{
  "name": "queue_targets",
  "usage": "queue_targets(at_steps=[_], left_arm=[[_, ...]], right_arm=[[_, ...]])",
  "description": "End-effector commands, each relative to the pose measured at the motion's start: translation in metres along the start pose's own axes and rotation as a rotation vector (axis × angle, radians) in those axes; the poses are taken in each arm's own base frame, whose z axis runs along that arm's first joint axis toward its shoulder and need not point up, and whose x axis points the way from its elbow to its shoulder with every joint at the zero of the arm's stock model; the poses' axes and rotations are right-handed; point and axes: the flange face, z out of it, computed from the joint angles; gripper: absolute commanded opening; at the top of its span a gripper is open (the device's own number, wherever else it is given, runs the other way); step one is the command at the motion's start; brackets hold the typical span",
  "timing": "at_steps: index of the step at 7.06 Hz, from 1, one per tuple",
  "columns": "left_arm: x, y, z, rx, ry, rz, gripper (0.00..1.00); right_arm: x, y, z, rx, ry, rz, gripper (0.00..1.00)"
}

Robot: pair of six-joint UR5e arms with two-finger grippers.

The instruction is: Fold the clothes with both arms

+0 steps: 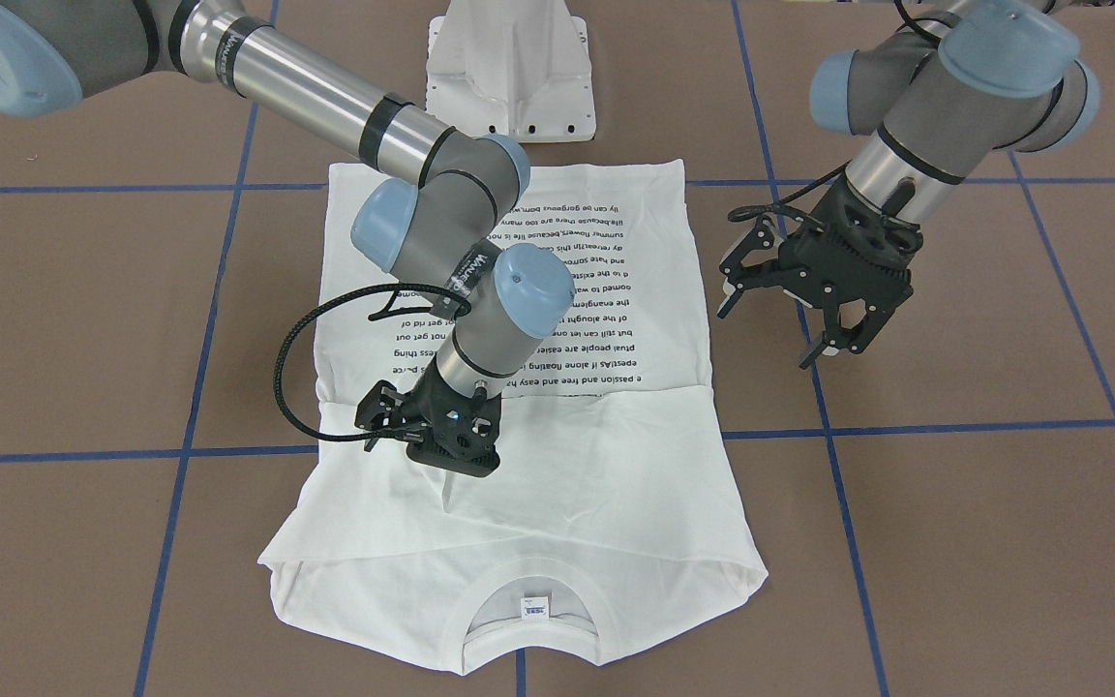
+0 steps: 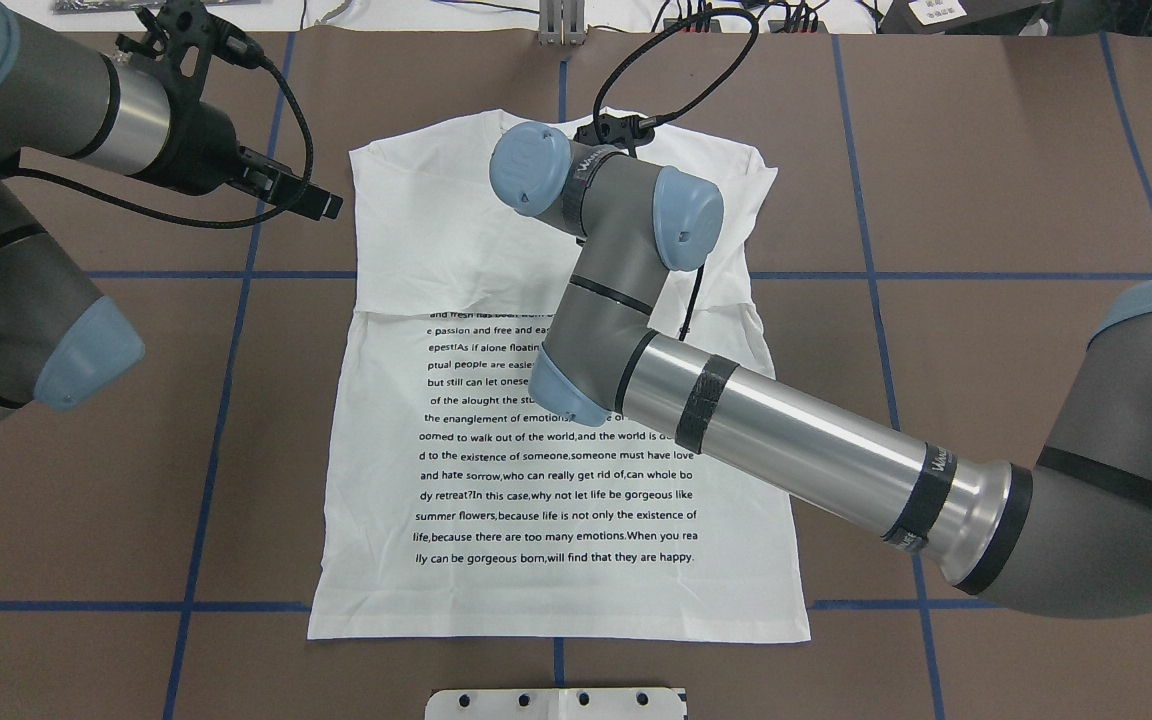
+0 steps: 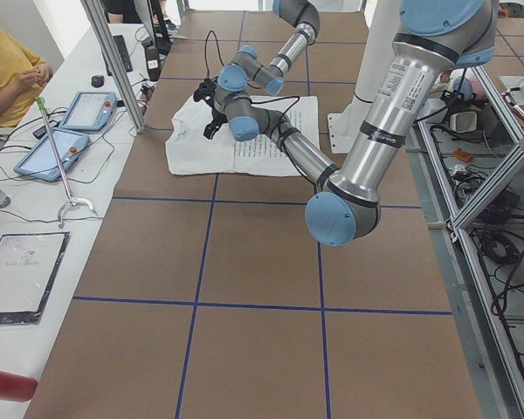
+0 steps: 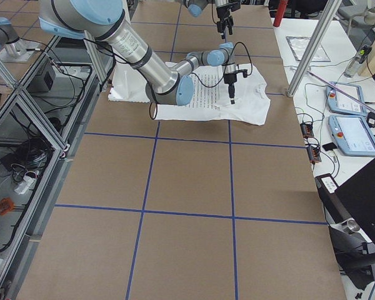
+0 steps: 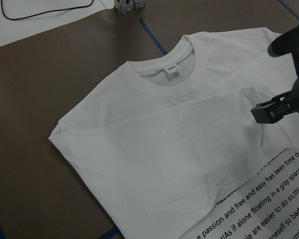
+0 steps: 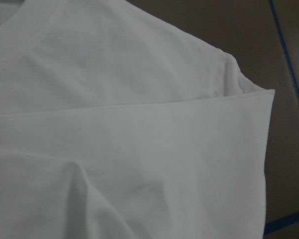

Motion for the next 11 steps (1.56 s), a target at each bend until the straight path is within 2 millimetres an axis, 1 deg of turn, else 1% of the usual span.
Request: queue_targets(at_steps=[1, 2, 3, 4, 5, 6, 7, 8, 9, 10, 11], left_arm=[[0.000, 0.000, 0.000, 0.000, 0.000, -0.004, 1.00], [0.003, 0.000, -0.002, 0.004, 0.005, -0.024, 1.00], [0.005, -0.001, -0.004, 0.008, 0.007, -0.030, 1.00], [0.007, -0.002, -0.005, 0.011, 0.009, -0.029, 1.00], [0.007, -0.002, -0.005, 0.011, 0.009, -0.029, 1.00], [0.008, -0.002, -0.007, 0.013, 0.011, -0.047, 1.00], [0.010, -0.002, -0.008, 0.015, 0.014, -0.052, 1.00], [0.010, -0.003, -0.008, 0.015, 0.014, -0.052, 1.00], [0.014, -0.004, -0.014, 0.024, 0.017, -0.047, 1.00], [0.015, -0.003, -0.015, 0.027, 0.019, -0.045, 1.00], [0.016, -0.003, -0.016, 0.030, 0.018, -0.045, 1.00]], right_arm=[[0.018, -0.012, 0.007, -0.004, 0.095, -0.121, 1.00], [0.031, -0.023, 0.013, -0.006, 0.125, -0.182, 1.00], [0.049, -0.039, 0.022, -0.006, 0.166, -0.233, 1.00], [0.069, -0.050, 0.040, 0.003, 0.204, -0.275, 1.00], [0.082, -0.057, 0.051, 0.005, 0.224, -0.299, 1.00], [0.078, -0.061, 0.046, 0.035, 0.186, -0.292, 1.00], [0.076, -0.065, 0.050, 0.090, 0.115, -0.276, 1.00], [0.077, -0.070, 0.041, 0.109, 0.053, -0.264, 1.00], [0.085, -0.070, 0.023, 0.077, -0.030, -0.254, 1.00], [0.087, -0.066, 0.013, 0.072, -0.068, -0.242, 1.00], [0.082, -0.063, 0.005, 0.058, -0.096, -0.216, 1.00]])
